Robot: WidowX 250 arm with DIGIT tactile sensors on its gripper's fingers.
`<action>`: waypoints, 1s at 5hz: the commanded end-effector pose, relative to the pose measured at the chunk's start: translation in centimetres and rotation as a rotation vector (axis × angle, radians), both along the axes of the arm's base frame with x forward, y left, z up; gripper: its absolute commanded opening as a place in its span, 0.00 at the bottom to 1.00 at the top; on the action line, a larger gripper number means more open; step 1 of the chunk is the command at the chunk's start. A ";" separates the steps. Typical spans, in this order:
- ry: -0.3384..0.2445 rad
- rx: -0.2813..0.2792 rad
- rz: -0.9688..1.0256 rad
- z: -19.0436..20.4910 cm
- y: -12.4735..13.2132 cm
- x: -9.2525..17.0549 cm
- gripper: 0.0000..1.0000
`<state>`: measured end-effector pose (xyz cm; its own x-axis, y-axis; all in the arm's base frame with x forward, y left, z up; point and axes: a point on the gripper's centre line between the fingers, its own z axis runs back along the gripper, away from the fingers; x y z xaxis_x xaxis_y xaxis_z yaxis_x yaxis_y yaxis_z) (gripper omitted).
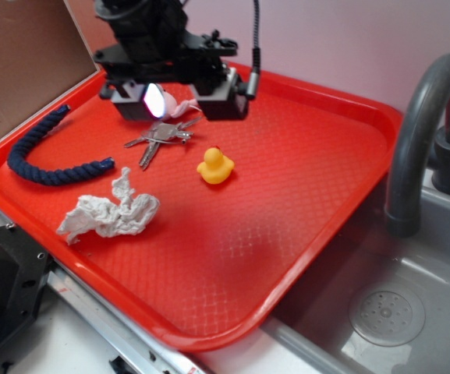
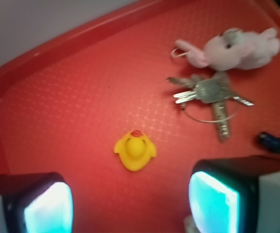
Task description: Grab the yellow duck.
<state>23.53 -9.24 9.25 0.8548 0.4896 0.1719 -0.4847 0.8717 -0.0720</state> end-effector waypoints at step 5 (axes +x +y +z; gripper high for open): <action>0.056 -0.014 -0.033 -6.9 0.1 2.0 0.00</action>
<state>25.23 -8.91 2.05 0.8847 0.4540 0.1059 -0.4530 0.8908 -0.0353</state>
